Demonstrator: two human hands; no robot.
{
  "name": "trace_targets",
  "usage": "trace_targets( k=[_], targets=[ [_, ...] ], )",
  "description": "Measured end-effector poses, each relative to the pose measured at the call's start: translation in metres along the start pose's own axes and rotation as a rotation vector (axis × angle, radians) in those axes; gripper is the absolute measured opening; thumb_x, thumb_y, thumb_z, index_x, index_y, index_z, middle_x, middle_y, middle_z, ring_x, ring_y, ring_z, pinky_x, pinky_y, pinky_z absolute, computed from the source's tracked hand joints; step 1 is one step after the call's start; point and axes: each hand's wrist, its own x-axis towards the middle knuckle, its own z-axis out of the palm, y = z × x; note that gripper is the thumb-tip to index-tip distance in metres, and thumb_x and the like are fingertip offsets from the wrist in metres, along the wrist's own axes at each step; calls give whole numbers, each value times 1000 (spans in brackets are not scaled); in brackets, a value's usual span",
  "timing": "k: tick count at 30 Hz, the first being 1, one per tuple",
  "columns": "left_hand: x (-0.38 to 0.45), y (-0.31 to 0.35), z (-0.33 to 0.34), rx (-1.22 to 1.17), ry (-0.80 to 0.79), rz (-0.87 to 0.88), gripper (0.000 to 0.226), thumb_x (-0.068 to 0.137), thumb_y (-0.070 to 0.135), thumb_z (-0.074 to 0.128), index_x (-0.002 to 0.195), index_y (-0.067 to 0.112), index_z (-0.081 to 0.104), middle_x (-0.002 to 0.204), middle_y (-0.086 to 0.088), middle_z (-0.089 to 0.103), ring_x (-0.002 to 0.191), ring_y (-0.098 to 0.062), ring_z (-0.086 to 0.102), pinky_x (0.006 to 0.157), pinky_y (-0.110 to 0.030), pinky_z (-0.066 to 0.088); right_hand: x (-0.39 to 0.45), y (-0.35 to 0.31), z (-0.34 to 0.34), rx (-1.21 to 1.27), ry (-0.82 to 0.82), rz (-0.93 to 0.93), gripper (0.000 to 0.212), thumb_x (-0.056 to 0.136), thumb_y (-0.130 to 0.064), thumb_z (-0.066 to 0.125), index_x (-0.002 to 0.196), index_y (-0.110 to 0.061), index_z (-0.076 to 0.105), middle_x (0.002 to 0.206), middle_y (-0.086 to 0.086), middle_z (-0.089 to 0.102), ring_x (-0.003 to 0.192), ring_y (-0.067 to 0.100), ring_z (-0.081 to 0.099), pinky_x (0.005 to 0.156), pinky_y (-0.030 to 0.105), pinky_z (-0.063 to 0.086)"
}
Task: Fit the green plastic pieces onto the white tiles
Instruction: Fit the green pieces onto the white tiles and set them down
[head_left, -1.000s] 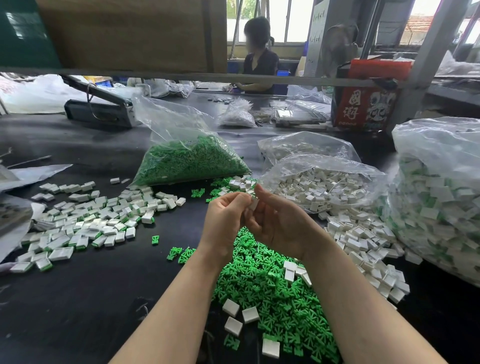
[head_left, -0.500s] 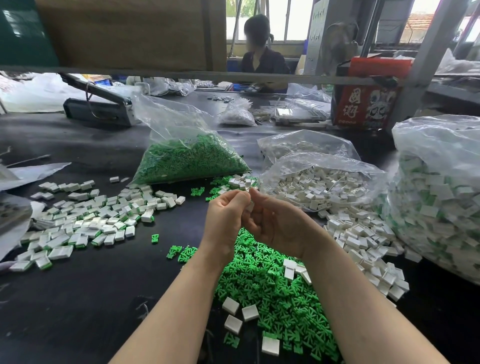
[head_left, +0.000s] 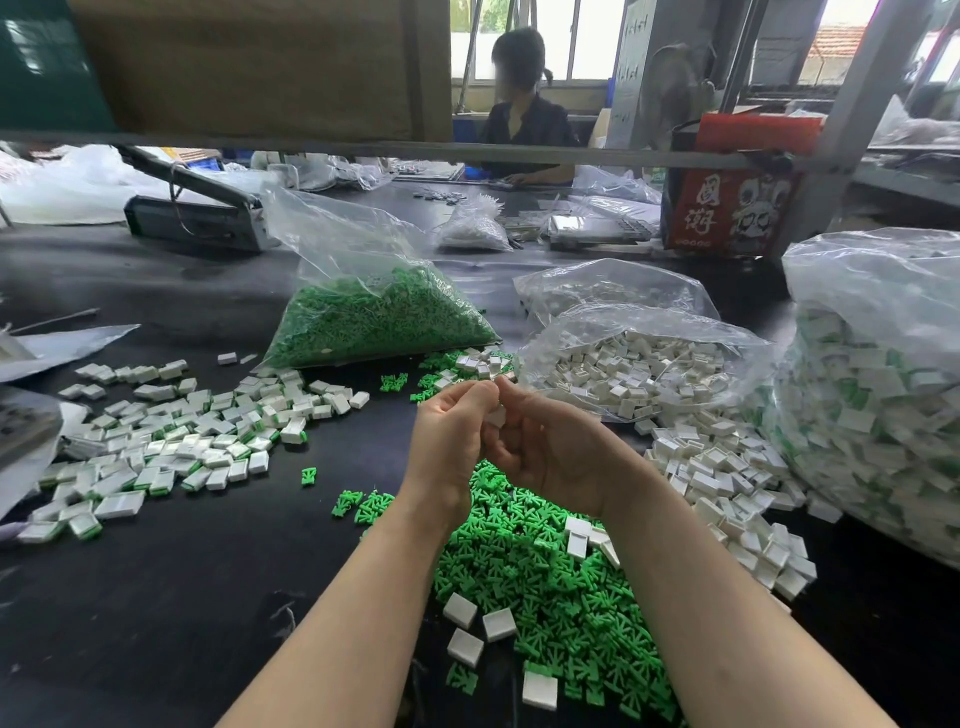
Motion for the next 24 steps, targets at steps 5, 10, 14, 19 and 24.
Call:
trace_targets(
  k=[5,10,14,19,24],
  targets=[
    [-1,-4,6,-22,69,-31,24,90,6,52,96,-14,65,47,3,48,34,-7,39,35,-18,34,0,2,4,10,61,13,29,97,-39,47,93,-12,58,64,-4,54,60,9,42,58,23,19],
    [-3,-5,10,-10,129,-31,27,87,7,52,92,-18,62,59,-9,42,36,-13,34,41,-23,32,4,5,7,35,106,-7,46,101,-27,43,61,-21,66,58,-5,50,55,8,38,57,23,18],
    [-5,-2,11,-17,127,-29,34,76,13,57,89,-17,62,61,-12,41,40,-17,34,47,-28,33,5,6,7,60,94,-27,49,99,-23,45,57,-24,70,58,-7,51,53,6,41,56,21,21],
    [-7,-1,9,-4,111,-26,44,73,15,59,93,-23,55,71,-16,41,46,-18,34,49,-27,32,7,8,6,107,94,-34,39,95,-24,51,59,-22,65,57,-6,50,50,5,43,52,19,24],
    [-5,2,8,11,94,-45,53,62,21,59,91,-23,55,63,-10,38,42,-17,33,42,-24,32,7,8,6,130,84,-30,33,93,-22,54,62,-19,64,57,-5,52,50,5,45,48,15,29]
  ],
)
